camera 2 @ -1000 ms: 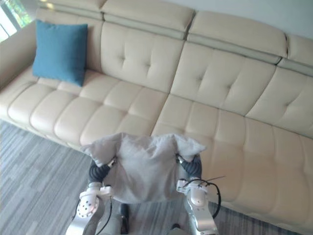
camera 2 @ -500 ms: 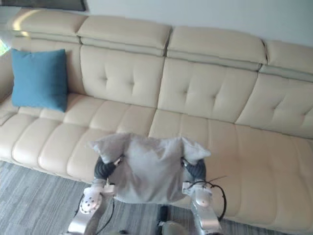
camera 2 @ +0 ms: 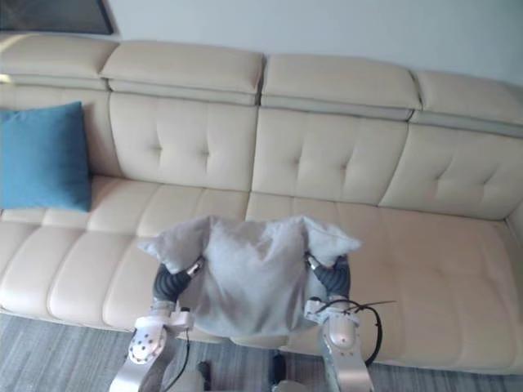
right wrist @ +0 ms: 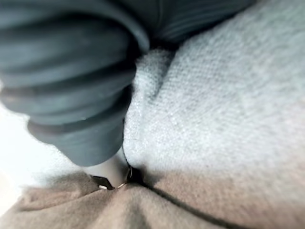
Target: Pick up cushions and gather them together orderly.
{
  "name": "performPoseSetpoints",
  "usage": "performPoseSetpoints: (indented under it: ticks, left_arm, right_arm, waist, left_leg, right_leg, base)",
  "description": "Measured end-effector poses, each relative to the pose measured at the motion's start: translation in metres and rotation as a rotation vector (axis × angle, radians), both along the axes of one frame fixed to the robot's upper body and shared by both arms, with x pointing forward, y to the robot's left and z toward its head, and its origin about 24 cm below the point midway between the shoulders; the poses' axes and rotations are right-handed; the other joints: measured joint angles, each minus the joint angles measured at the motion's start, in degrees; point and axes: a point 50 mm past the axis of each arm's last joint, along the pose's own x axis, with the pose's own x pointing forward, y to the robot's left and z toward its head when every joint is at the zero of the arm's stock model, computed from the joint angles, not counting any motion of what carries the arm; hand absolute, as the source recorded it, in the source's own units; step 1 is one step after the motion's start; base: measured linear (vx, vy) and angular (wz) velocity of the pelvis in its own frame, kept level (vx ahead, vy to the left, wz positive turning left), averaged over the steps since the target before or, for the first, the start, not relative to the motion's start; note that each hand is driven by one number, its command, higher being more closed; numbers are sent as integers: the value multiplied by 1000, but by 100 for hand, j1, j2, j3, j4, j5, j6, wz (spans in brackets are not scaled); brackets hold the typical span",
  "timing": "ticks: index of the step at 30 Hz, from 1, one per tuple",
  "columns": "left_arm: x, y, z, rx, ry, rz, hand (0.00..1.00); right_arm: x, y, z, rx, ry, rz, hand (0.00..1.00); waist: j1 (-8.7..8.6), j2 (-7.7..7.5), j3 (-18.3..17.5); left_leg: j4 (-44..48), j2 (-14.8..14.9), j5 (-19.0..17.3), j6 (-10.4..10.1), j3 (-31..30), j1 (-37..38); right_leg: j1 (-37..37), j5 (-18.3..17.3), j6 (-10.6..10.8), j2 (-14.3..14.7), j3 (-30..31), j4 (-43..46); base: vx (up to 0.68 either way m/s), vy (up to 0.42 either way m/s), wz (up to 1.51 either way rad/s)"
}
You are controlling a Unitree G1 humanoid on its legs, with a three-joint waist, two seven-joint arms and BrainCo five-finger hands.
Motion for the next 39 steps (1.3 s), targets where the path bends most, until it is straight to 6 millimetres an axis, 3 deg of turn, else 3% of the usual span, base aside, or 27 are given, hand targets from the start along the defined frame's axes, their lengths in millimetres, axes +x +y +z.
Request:
performPoseSetpoints:
  ticks: [6,10,14,18,21,22,28,32,33,34,39]
  left_arm:
    - [-3,-1,-2,-1,9,5,100]
    - [13,-3,12,-2,-51,41,100]
    - [48,-3,51,5,-218,111,100]
    - [86,2,107,-20,-433,206,100]
    - [111,5,139,-5,-527,239,100]
    - [128,8,161,21,-583,259,100]
    - [167,14,220,57,-662,289,100]
    - [178,13,251,43,-695,305,100]
    - [180,14,256,36,-697,311,100]
    - [182,14,259,30,-696,317,0]
    - [186,31,259,-88,-657,394,0]
  right_arm:
    - [0,1,0,-6,-2,-15,100]
    - [19,5,19,-16,-87,-37,100]
    - [52,14,58,-2,-250,-52,100]
    - [86,28,108,15,-429,-47,100]
    - [107,34,132,17,-489,-57,100]
    - [119,37,149,12,-527,-59,100]
    - [148,35,188,9,-573,-106,100]
    - [159,33,212,49,-605,-126,100]
    - [161,33,218,57,-615,-127,0]
    - [161,34,220,62,-621,-126,0]
    - [162,36,237,117,-655,-130,0]
  waist:
    - [42,45,-25]
    - [70,53,-27]
    - [113,73,-2]
    - [153,94,64]
    - [156,97,187]
    - [144,97,330]
    - [62,100,956]
    - [7,95,1271]
    - [-10,98,1346]
    - [-21,98,1353]
    - [-35,82,1479]
  left_leg:
    - [-328,-95,78,80,-104,80]
    - [-390,-100,150,84,-118,-182]
    - [-387,-81,320,76,-93,-717]
    - [-388,-48,453,81,7,-1145]
    - [-396,-45,551,58,7,-1408]
    - [-408,-42,643,46,6,-1612]
    - [-586,-69,905,29,-4,-2033]
    - [-583,-87,965,42,-5,-2375]
    - [-569,-88,970,43,-8,-2471]
    - [-558,-86,971,43,-13,-2547]
    - [-500,-53,970,43,-55,-2728]
  right_leg:
    - [16,6,15,-26,-46,-155]
    - [-280,35,-11,-20,-105,-152]
    - [-987,102,-20,-23,-58,169]
    - [-1661,69,-67,-58,48,559]
    - [-1999,85,-89,-65,72,697]
    - [-2237,135,-119,-63,81,745]
    - [-2629,493,-137,-26,117,471]
    - [-2909,728,-117,-23,178,274]
    - [-2993,752,-111,-26,182,268]
    - [-3052,764,-104,-25,182,264]
    - [-3144,824,-84,-16,185,174]
  base:
    - [39,4,5]
    - [-38,-17,0]
    - [-73,-21,-5]
    - [-93,-38,-12]
    - [-116,-44,-1]
    - [-108,-42,-2]
    - [-64,-36,-1]
    - [-14,-16,-6]
    - [0,0,0]
    - [-7,-8,5]
    - [5,-3,2]
